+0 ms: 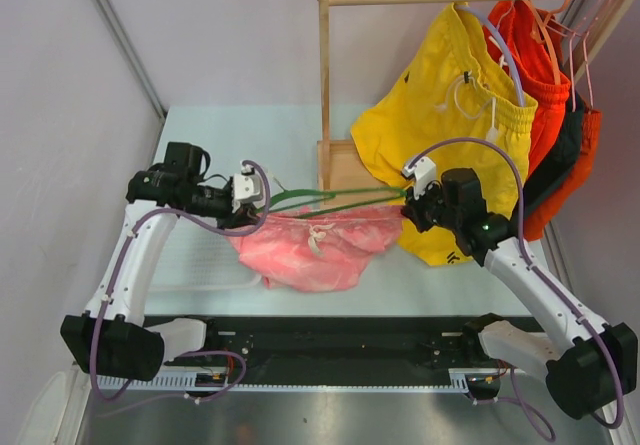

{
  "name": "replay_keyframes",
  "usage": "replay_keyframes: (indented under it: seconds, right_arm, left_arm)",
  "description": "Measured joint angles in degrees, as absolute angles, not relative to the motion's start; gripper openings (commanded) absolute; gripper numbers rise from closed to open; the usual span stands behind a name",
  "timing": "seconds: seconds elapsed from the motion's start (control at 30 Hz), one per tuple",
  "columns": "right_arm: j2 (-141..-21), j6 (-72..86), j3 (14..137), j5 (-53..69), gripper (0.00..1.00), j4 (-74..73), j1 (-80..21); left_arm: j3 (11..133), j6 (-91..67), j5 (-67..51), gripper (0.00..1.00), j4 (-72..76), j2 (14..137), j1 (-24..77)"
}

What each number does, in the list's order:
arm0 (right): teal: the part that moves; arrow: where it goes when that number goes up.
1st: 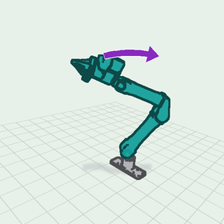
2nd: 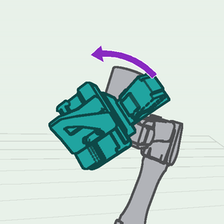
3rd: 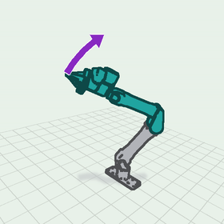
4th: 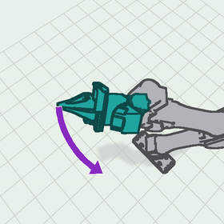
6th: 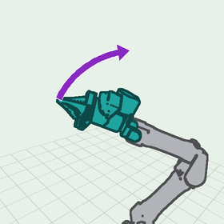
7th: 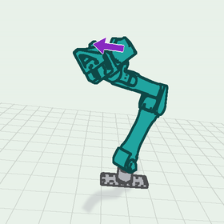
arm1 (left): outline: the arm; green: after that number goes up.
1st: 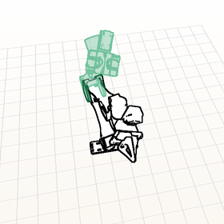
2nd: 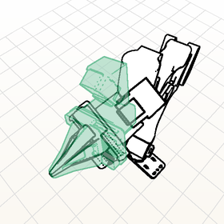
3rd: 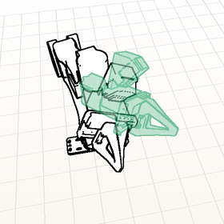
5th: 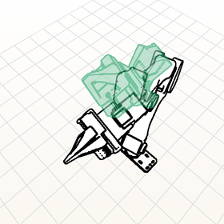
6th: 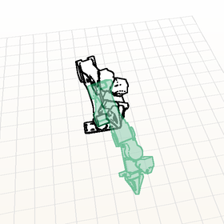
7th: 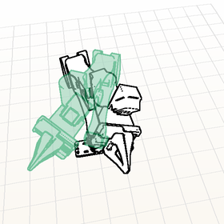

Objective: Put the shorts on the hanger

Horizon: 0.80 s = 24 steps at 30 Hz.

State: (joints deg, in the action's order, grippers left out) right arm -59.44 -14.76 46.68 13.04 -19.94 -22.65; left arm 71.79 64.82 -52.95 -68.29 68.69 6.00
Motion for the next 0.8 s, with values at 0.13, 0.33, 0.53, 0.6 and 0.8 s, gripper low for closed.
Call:
replay_keyframes:
  seconds: [0.13,0.33,0.53,0.6,0.8]
  right_arm:
    - [-58.5,-14.5,48.3,13.7,0.00,-22.1,-22.3]
    - [-56.9,-14.5,48.9,14.5,0.00,-23.7,-22.3]
    - [-56.3,-15.1,49.8,14.5,0.00,-25.7,-22.3]
    - [-56.0,-15.2,50.2,14.5,0.00,-26.4,-22.3]
    - [-55.9,-15.1,54.0,13.8,0.00,-28.4,-22.8]
  left_arm:
    - [71.8,71.9,-49.8,0.00,-71.4,68.7,6.0]
    - [71.8,76.8,-46.4,0.00,-72.6,68.8,6.3]
    - [71.8,74.1,-41.0,0.00,-69.1,71.2,6.9]
    - [71.8,73.0,-38.5,0.00,-67.7,72.2,7.7]
    - [71.8,68.4,-30.4,0.00,-64.0,74.5,13.9]
